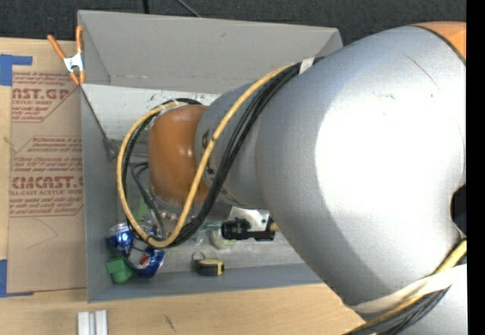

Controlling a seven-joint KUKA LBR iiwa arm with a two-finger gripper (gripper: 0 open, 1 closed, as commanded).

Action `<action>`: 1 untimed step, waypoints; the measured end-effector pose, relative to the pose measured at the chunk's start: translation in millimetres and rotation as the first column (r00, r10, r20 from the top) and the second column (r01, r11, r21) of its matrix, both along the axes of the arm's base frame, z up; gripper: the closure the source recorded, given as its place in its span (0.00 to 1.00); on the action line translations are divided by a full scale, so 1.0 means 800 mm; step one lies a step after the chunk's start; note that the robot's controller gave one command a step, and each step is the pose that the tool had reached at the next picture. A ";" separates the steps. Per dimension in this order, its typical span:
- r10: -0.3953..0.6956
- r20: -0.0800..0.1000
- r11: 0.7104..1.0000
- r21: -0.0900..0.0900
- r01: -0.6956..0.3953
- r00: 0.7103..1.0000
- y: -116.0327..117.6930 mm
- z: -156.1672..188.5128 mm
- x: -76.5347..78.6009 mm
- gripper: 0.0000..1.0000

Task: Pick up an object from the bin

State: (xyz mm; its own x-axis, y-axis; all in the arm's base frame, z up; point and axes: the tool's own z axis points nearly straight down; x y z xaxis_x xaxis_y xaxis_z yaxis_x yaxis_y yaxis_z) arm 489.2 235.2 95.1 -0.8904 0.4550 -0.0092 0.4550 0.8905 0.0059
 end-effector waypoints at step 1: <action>0.000 0.008 1.000 -0.002 0.000 1.000 -0.003 0.006 0.005 1.00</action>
Offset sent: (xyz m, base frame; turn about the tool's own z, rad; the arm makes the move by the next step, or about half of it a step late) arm 0.0000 0.0000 0.0000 0.0000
